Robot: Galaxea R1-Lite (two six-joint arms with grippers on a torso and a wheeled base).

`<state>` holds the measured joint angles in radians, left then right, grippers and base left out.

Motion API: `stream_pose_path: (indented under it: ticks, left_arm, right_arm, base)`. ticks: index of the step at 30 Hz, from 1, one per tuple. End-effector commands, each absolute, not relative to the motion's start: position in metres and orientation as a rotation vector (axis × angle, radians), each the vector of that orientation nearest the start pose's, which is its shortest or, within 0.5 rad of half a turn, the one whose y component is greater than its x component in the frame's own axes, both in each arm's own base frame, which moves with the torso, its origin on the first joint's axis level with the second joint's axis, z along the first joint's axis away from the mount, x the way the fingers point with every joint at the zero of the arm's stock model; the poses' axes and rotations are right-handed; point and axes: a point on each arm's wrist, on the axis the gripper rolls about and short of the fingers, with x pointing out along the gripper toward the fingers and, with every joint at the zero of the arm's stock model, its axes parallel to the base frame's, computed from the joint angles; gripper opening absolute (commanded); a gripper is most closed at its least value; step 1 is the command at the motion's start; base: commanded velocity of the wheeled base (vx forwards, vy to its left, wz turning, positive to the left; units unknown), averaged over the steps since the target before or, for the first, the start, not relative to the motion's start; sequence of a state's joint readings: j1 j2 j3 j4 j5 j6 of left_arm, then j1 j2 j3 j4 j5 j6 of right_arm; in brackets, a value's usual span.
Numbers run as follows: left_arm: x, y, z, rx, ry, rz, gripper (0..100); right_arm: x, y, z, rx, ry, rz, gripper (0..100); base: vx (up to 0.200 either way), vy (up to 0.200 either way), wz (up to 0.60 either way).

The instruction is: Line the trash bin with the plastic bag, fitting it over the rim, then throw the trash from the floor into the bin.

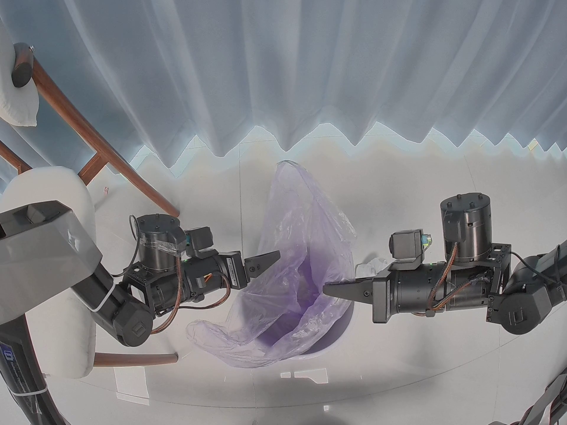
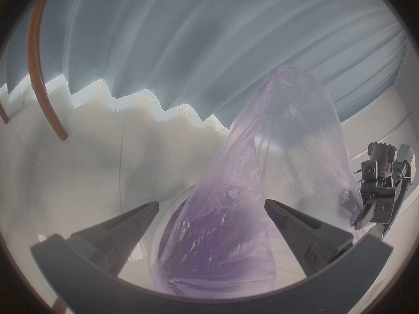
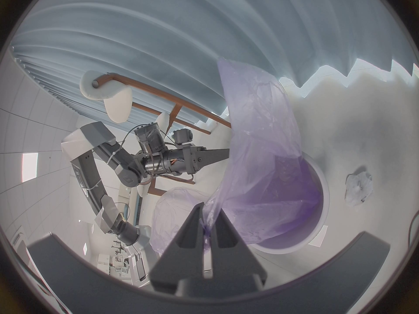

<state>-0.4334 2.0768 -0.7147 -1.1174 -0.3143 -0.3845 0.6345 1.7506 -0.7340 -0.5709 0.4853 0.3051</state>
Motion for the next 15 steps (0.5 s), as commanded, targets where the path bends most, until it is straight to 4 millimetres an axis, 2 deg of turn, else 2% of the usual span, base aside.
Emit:
stream_pose_path:
  ticks: [1,7,13,14,15]
  left_arm:
    - [0.318,-0.156,0.080,-0.351,0.400,-0.688,100]
    - [0.323,-0.153,0.077,-0.355,0.401,-0.676,100]
    - [0.320,-0.162,0.068,-0.344,0.424,-0.655,100]
    - [0.320,-0.162,0.069,-0.346,0.420,-0.652,0]
    - [0.320,-0.161,0.070,-0.351,0.419,-0.651,0]
  right_arm:
    - [0.233,0.185,0.149,0.235,0.613,1.028,0]
    - [0.230,0.184,0.153,0.241,0.605,1.060,0]
    - [0.230,0.184,0.152,0.240,0.611,1.055,0]
    - [0.231,0.184,0.151,0.240,0.612,1.055,0]
    - [0.231,0.184,0.151,0.240,0.613,1.053,0]
  base:
    - [0.000,0.000,0.00]
    - [0.000,0.000,0.00]
    - [0.000,0.000,0.00]
    - [0.000,0.000,0.00]
    - [0.000,0.000,0.00]
